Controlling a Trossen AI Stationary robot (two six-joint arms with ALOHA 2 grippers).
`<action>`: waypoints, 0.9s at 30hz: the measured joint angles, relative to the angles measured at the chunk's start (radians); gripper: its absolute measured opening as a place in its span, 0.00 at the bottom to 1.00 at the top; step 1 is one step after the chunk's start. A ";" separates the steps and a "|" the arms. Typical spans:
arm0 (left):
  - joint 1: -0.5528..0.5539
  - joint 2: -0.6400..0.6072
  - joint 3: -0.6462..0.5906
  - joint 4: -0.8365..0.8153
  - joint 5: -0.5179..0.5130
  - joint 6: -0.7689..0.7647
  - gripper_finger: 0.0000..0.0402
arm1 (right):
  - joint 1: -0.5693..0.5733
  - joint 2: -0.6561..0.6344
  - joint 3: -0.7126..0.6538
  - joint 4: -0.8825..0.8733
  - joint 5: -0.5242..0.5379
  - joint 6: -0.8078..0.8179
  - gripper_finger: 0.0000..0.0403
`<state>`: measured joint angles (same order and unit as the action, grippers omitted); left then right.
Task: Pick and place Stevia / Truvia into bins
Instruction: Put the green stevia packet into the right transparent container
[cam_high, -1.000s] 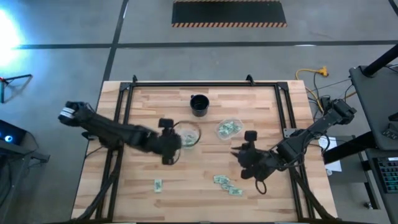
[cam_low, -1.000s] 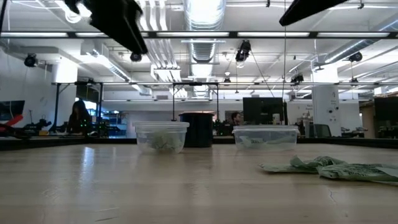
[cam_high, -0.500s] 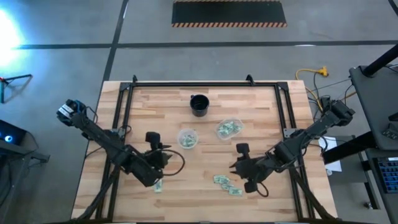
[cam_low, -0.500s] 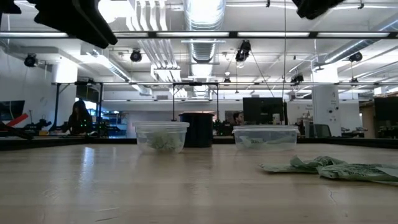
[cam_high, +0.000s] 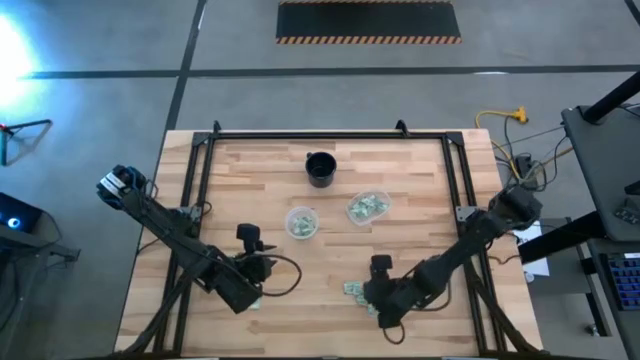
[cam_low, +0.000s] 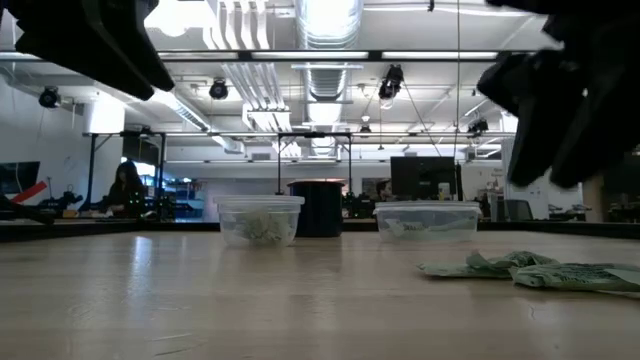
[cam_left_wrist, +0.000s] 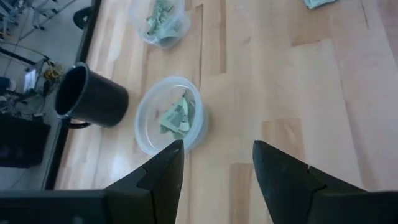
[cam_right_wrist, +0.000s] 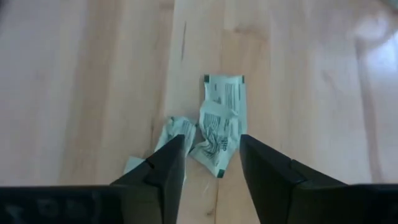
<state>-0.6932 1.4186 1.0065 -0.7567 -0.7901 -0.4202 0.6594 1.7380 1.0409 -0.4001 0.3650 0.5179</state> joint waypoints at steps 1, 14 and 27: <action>-0.003 0.005 0.000 0.000 0.004 -0.011 0.44 | 0.000 0.021 0.006 0.000 0.000 0.003 0.37; -0.040 0.045 0.000 0.008 0.018 -0.066 0.44 | -0.013 0.090 0.034 0.000 0.030 0.047 0.37; -0.041 0.042 0.000 0.014 0.017 -0.071 0.44 | -0.018 0.139 0.032 0.015 0.000 0.058 0.32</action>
<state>-0.7341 1.4601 1.0065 -0.7430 -0.7734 -0.4915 0.6413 1.8773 1.0726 -0.3848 0.3648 0.5762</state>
